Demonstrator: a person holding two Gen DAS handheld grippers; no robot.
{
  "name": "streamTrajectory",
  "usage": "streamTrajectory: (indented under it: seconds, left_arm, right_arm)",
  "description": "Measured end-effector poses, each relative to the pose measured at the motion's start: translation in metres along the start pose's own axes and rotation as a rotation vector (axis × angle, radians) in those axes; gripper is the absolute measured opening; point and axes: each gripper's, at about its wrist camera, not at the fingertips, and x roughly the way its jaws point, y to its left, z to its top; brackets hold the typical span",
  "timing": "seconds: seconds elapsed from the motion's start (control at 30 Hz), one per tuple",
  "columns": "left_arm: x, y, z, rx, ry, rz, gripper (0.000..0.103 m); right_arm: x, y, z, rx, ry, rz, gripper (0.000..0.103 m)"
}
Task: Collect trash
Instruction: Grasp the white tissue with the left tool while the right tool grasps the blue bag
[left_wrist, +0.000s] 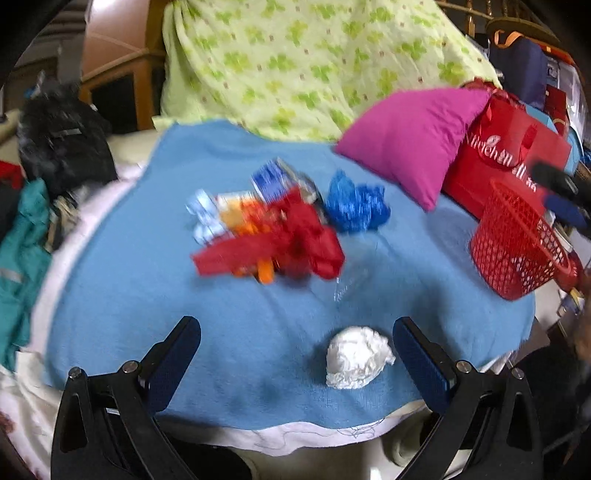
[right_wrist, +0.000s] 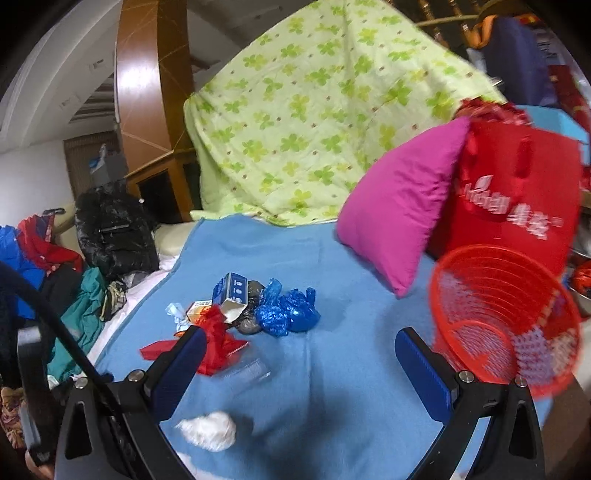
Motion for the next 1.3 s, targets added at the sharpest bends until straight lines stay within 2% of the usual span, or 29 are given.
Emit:
streamTrajectory:
  seconds: [0.13, 0.23, 0.3, 0.37, 0.43, 0.5, 0.63, 0.67, 0.7, 0.77, 0.97, 1.3]
  left_arm:
    - [0.022, -0.005, -0.005, 0.010, 0.041, -0.057, 0.103]
    - [0.040, -0.011, -0.008, 0.043, 0.085, -0.066, 0.103]
    - [0.053, -0.013, -0.010, 0.057, 0.120, -0.078, 0.103]
    - [0.066, -0.014, -0.012, 0.054, 0.160, -0.092, 0.103]
    - [0.079, -0.014, -0.013, 0.050, 0.195, -0.110, 0.098]
    - [0.089, -0.014, -0.015, 0.040, 0.225, -0.129, 0.087]
    - [0.098, -0.018, -0.021, 0.050, 0.251, -0.169, 0.072]
    - [0.098, -0.020, -0.022, 0.057, 0.251, -0.184, 0.063]
    - [0.097, -0.022, -0.023, 0.062, 0.251, -0.202, 0.050]
    - [0.098, -0.027, -0.025, 0.064, 0.257, -0.252, 0.039]
    - [0.093, -0.034, -0.027, 0.087, 0.218, -0.242, 0.028]
    - [0.061, -0.037, 0.000, 0.150, 0.075, -0.153, 0.028]
  right_arm:
    - [0.066, -0.002, 0.010, -0.033, 0.058, 0.027, 0.103]
    - [0.118, -0.005, 0.016, 0.005, 0.118, 0.092, 0.101]
    - [0.156, -0.005, 0.017, 0.036, 0.180, 0.122, 0.096]
    - [0.193, -0.008, 0.015, 0.067, 0.257, 0.137, 0.084]
    - [0.217, -0.011, 0.011, 0.098, 0.305, 0.145, 0.083]
    - [0.241, -0.013, 0.006, 0.131, 0.353, 0.147, 0.082]
    - [0.270, -0.015, -0.008, 0.202, 0.455, 0.180, 0.067]
    - [0.270, -0.015, -0.009, 0.204, 0.455, 0.176, 0.064]
    - [0.268, -0.015, -0.009, 0.201, 0.450, 0.178, 0.063]
    - [0.257, -0.012, -0.005, 0.170, 0.415, 0.167, 0.061]
    - [0.199, -0.008, 0.013, 0.097, 0.239, 0.154, 0.060]
    - [0.051, -0.035, 0.038, 0.081, -0.122, 0.177, 0.061]
